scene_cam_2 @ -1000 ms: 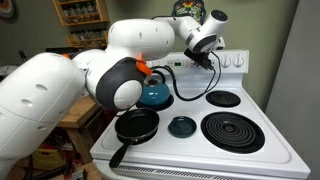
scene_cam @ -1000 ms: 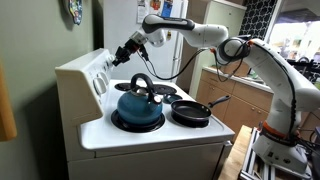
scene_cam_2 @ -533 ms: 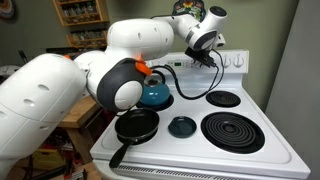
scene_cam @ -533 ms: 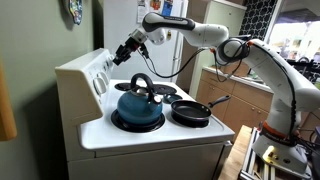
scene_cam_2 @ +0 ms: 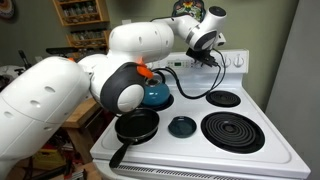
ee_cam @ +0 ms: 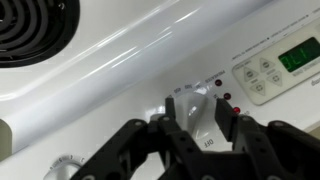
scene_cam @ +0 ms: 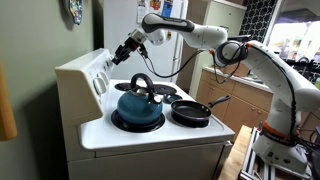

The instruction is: Turn the middle knob anticlockwise

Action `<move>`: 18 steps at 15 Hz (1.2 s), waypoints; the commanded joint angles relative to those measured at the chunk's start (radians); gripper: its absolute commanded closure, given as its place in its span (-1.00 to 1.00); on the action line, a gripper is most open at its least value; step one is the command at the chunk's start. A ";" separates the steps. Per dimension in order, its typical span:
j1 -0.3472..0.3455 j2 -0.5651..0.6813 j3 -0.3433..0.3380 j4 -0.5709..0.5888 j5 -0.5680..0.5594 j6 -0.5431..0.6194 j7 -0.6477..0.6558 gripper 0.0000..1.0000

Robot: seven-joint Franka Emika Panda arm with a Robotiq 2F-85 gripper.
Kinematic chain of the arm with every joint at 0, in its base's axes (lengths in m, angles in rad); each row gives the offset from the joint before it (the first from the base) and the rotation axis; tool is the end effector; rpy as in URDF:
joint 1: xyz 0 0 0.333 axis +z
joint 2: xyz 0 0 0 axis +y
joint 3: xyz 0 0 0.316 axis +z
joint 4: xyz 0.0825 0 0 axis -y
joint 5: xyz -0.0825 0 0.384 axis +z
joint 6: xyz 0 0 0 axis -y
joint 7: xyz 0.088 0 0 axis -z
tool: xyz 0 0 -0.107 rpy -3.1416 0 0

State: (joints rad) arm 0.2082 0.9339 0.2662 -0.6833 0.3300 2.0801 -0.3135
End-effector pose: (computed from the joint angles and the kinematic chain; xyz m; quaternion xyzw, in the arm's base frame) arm 0.7653 0.2799 0.4797 -0.9048 -0.2487 -0.2213 0.2656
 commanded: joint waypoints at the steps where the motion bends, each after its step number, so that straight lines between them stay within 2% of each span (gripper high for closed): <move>1: 0.018 0.051 -0.002 0.067 -0.016 0.016 -0.038 0.45; 2: 0.020 0.054 -0.004 0.071 -0.019 0.019 -0.048 0.46; 4: 0.023 0.063 -0.006 0.082 -0.023 0.022 -0.066 0.29; 7: 0.025 0.068 -0.004 0.093 -0.031 0.012 -0.103 0.26; 10: 0.029 0.074 -0.002 0.102 -0.035 0.010 -0.136 0.49; 12: 0.031 0.074 -0.002 0.103 -0.034 0.011 -0.154 0.53; 13: 0.033 0.074 -0.002 0.104 -0.035 0.010 -0.162 0.71; 14: 0.033 0.074 -0.003 0.104 -0.039 0.009 -0.172 0.67; 16: 0.034 0.072 -0.004 0.104 -0.047 0.005 -0.192 0.76; 18: 0.036 0.070 -0.005 0.103 -0.058 -0.005 -0.218 0.71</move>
State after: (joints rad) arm 0.2313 0.9792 0.2662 -0.6187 0.2939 2.0945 -0.4940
